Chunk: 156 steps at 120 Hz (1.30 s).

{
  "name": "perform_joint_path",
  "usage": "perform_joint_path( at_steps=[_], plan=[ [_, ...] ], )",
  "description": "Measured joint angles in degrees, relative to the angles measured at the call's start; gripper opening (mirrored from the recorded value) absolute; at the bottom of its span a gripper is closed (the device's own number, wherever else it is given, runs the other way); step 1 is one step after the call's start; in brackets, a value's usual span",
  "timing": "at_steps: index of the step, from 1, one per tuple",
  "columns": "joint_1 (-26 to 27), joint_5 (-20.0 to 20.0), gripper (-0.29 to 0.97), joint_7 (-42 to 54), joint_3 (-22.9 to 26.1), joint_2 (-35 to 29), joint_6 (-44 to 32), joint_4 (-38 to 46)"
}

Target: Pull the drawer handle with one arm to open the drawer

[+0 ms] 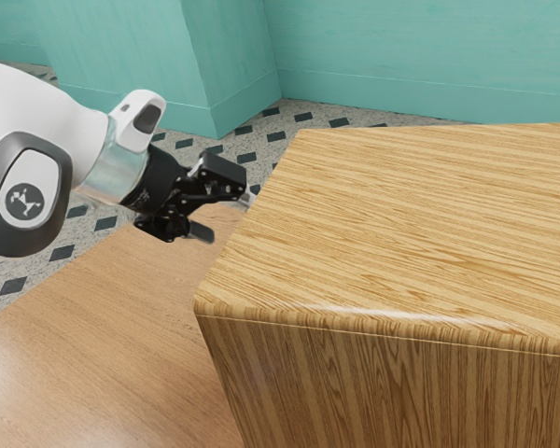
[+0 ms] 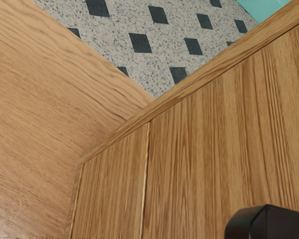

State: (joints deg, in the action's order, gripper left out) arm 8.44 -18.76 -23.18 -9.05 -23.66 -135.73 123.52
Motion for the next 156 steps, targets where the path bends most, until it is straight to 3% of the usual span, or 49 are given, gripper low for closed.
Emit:
perform_joint_path(
  at_steps=[55, 156],
  plan=[
    [-0.52, 2.97, 0.68, -2.26, -0.79, -0.40, 8.28, 0.27],
    [-5.58, 18.07, 0.68, -1.94, -12.20, -9.60, 28.99, 0.08]
  ],
)
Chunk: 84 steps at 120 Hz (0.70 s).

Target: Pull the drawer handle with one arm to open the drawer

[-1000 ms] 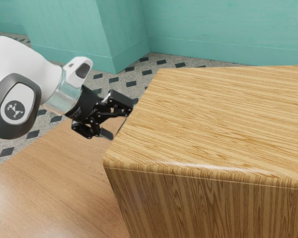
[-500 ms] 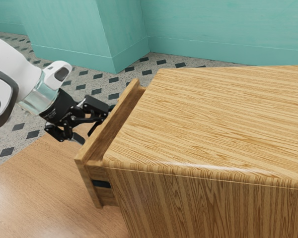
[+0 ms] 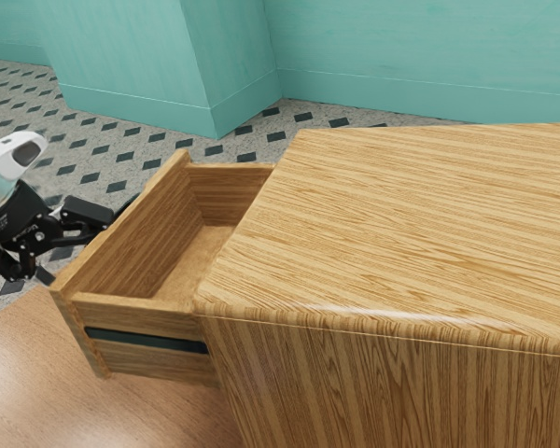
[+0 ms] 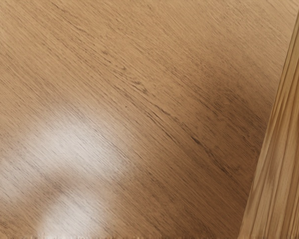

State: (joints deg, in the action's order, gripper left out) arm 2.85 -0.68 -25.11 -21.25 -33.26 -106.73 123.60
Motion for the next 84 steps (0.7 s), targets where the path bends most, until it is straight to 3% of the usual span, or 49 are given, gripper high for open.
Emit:
perform_joint_path(
  at_steps=[49, 84],
  plan=[
    [-0.15, 5.73, 0.67, -0.31, -4.21, -2.88, 5.86, -0.64],
    [0.86, 7.09, 0.66, -0.50, -4.18, -3.56, 7.48, -2.96]
  ],
)
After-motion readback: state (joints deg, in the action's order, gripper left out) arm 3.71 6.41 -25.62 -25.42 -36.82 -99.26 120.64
